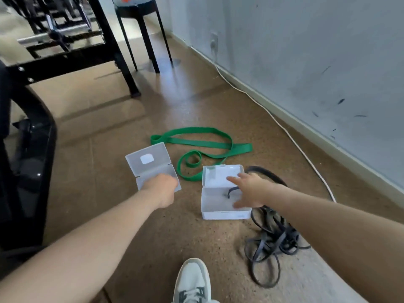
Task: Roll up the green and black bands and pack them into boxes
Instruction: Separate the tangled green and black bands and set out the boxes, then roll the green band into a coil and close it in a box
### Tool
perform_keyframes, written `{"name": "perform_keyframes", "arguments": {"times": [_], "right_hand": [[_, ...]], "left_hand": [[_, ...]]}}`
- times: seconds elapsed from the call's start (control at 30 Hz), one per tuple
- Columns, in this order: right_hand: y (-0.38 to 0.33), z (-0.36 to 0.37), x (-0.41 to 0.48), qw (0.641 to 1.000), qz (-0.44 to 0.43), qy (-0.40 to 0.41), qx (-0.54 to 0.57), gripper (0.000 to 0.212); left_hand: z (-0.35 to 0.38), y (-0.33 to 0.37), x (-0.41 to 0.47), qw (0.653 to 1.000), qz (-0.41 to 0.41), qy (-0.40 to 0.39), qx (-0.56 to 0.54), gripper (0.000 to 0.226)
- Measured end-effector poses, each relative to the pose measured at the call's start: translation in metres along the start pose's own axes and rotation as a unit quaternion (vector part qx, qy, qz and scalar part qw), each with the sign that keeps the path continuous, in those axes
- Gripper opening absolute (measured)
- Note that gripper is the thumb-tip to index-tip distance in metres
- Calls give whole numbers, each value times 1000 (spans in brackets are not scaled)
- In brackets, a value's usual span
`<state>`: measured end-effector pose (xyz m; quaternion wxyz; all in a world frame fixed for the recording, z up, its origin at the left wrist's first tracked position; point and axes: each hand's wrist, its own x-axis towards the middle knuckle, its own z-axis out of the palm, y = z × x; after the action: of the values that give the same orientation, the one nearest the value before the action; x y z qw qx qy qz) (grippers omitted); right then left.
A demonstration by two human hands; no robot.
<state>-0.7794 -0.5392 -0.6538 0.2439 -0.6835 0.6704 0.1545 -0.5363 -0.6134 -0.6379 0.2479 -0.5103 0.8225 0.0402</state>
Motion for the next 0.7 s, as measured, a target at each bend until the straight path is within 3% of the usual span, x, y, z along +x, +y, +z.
{"name": "perform_keyframes", "arguments": {"times": [0.07,0.13,0.3,0.37,0.43,0.53,0.57,0.63,0.7], "right_hand": [[-17,29,28,999,-17,-45,-18,102],[-30,63,52,996,-38,-68,-52,99],[-24,127,77,996,-13,0,-89,40],[-7,138,73,996,-4,2,-91,26],[9,133,68,995,9,17,-103,44],[33,133,62,994,44,26,-99,29],[40,132,62,994,47,29,-98,34],[49,126,60,994,60,19,-94,36],[60,123,54,992,82,-3,-93,34]], "left_hand": [[27,6,37,998,12,-6,-60,50],[56,15,72,995,29,-18,-93,59],[100,27,152,990,27,-37,-135,70],[110,32,170,987,22,-57,-147,65],[117,38,180,985,14,-78,-155,59],[118,50,184,982,42,-83,-163,49],[116,54,182,981,55,-80,-166,43],[109,61,173,980,65,-53,-180,28],[94,65,160,973,54,25,-224,11]]}}
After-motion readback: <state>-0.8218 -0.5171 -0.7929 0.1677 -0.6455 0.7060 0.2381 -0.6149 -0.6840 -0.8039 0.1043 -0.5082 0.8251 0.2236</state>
